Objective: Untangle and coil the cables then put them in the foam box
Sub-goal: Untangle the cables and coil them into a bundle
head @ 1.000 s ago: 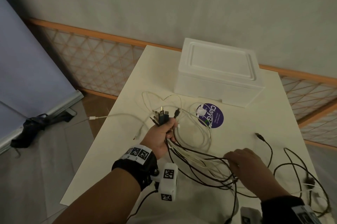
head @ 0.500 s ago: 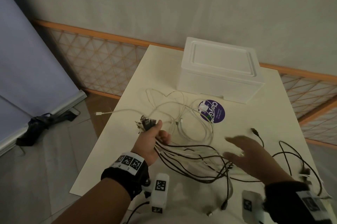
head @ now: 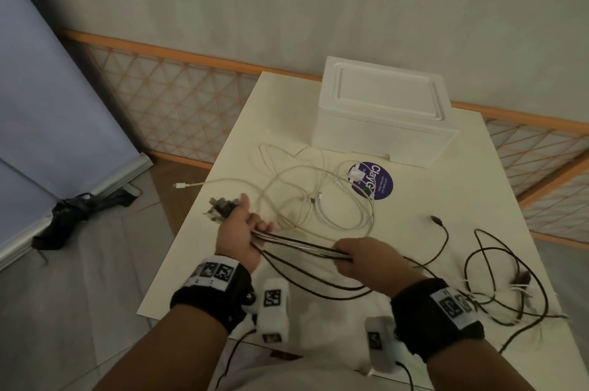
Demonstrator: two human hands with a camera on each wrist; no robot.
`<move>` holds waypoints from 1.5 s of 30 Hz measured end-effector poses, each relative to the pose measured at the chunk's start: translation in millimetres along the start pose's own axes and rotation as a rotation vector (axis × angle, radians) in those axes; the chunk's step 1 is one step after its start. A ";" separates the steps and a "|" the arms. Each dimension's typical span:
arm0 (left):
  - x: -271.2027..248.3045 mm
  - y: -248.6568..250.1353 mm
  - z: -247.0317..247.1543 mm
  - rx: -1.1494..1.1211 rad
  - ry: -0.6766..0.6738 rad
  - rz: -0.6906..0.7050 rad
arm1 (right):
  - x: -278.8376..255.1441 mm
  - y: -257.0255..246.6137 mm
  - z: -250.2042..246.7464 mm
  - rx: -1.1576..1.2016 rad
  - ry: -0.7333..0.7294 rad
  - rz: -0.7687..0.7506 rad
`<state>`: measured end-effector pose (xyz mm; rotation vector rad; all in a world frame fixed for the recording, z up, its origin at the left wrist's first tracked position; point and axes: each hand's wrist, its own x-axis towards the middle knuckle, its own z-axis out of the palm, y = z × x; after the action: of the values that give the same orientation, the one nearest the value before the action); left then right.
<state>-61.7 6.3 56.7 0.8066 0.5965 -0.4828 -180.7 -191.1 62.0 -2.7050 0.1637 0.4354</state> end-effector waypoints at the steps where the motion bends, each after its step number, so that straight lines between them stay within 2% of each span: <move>1: 5.4 7.7 -6.4 -0.018 0.037 0.016 | -4.0 12.5 1.0 0.017 -0.017 0.048; 9: 23.1 19.5 -29.2 -0.109 0.149 0.030 | -24.4 59.9 -6.7 -0.033 0.018 0.411; 15: 44.1 20.2 -51.7 -0.060 0.227 -0.020 | -36.8 77.3 -2.8 -0.168 0.081 0.452; 19: 52.7 18.1 -65.4 0.060 0.326 -0.067 | -33.7 88.1 5.1 -0.182 -0.009 0.477; 21: 50.9 18.8 -67.7 0.114 0.328 -0.076 | -23.9 88.6 4.4 -0.163 0.032 0.441; 25: 46.8 17.8 -65.7 0.184 0.296 -0.102 | 28.4 52.5 -2.2 -0.114 0.161 0.215; 31: 45.6 17.1 -57.1 0.187 0.232 -0.113 | 116.7 -30.4 27.6 -0.174 0.008 -0.122; 34: 46.9 14.1 -54.3 0.099 0.212 -0.130 | 140.0 -45.5 41.1 -0.267 -0.088 -0.113; 36: 47.7 13.9 -52.7 0.066 0.200 -0.124 | 147.5 -43.9 41.4 -0.256 -0.098 -0.074; 41: 53.9 16.6 -43.4 0.035 0.143 -0.138 | 140.9 -24.6 15.5 0.106 0.060 0.031; 45: 61.4 13.7 -30.0 0.102 0.139 -0.170 | 111.6 -14.1 -9.7 0.192 0.198 0.073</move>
<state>-17.5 27.3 7.2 0.8958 0.7779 -0.6197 -70.1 -187.9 39.5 -2.5541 0.3417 0.1611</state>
